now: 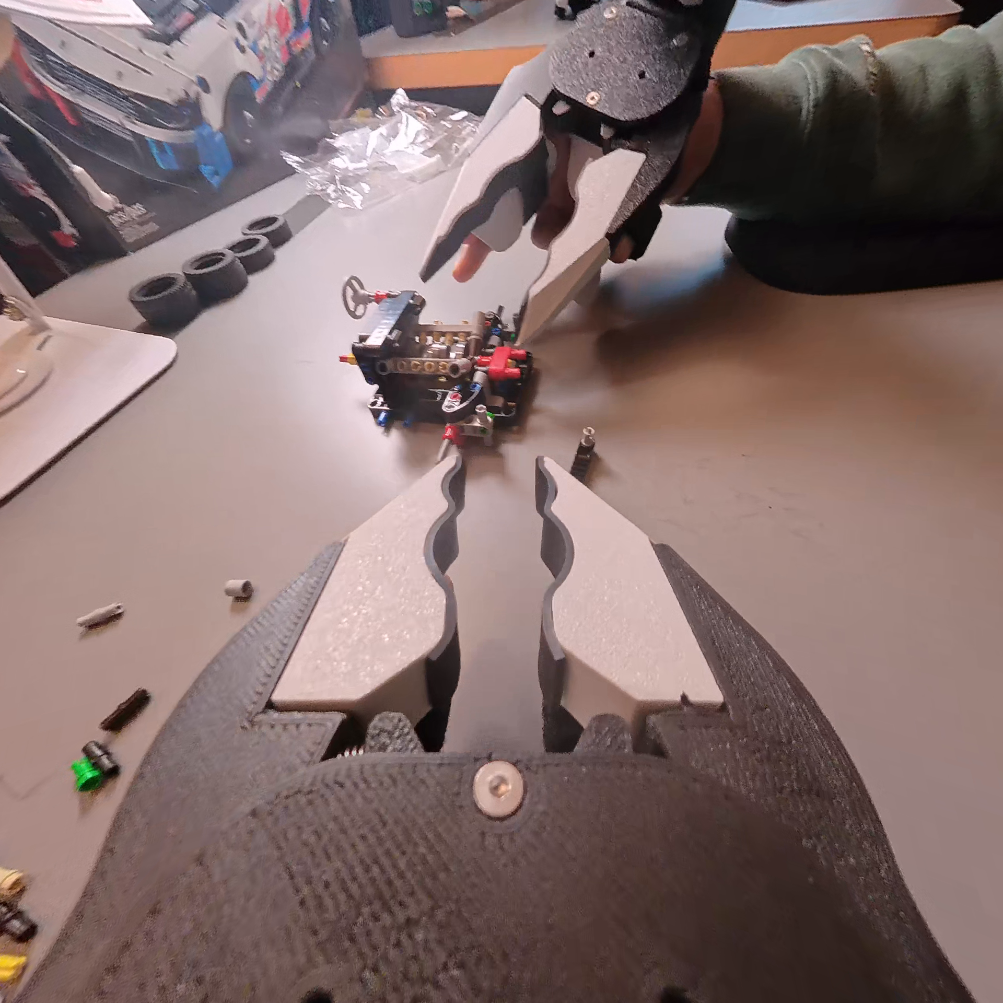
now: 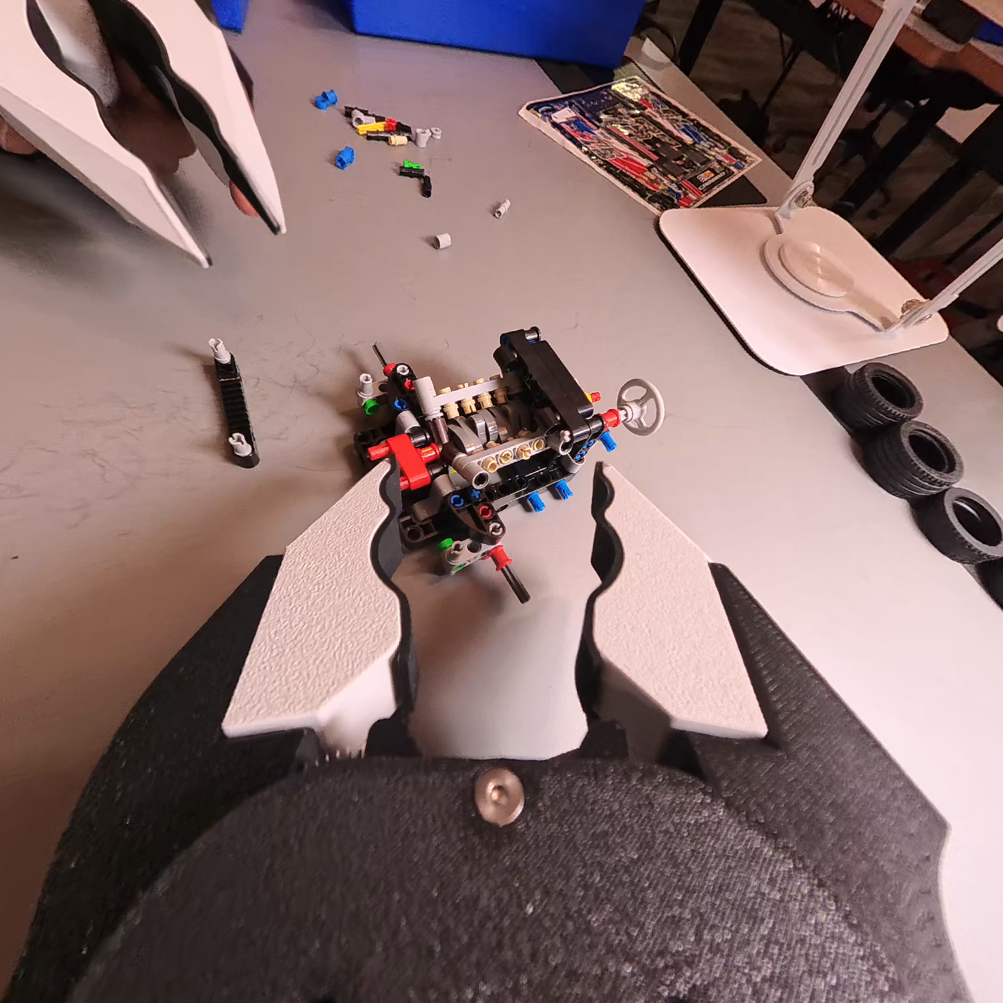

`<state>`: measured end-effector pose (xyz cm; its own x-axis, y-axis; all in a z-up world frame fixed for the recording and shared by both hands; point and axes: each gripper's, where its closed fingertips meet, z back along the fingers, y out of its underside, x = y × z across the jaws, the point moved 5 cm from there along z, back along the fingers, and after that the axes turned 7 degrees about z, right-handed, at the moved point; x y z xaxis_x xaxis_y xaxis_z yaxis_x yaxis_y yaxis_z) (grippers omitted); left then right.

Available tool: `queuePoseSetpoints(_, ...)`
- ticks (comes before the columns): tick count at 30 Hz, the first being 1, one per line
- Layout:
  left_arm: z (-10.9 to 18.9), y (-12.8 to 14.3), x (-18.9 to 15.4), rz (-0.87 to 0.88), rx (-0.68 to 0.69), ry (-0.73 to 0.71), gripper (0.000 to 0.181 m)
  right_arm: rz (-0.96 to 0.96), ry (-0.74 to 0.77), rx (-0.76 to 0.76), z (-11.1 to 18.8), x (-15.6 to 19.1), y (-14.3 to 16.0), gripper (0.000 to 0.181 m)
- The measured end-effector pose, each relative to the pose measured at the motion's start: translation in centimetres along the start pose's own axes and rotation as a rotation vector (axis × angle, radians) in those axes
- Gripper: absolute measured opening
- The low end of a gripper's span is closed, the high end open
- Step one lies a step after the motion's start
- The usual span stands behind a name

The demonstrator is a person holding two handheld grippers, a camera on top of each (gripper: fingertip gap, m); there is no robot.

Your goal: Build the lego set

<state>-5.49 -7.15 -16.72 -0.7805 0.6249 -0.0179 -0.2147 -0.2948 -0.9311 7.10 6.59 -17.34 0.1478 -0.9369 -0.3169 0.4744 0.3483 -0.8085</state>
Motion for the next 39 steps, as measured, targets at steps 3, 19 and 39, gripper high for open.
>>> queuePoseSetpoints(3, -0.4, 0.4, -0.7, -0.009, 0.052, 0.043, 0.024, 0.000, -0.031, 0.012, 0.1, 0.2, 0.3, 0.070)
queuePoseSetpoints(19, -1.9, 2.6, -1.7, -0.099, 0.276, 0.034, 0.017, 0.073, -0.094, 0.118, -0.5, 1.8, 1.5, 0.050)
queuePoseSetpoints(39, -3.0, 2.6, -2.1, -0.104, 0.320, 0.088, 0.007, 0.130, -0.088, 0.144, -1.1, 2.9, 1.1, 0.042)
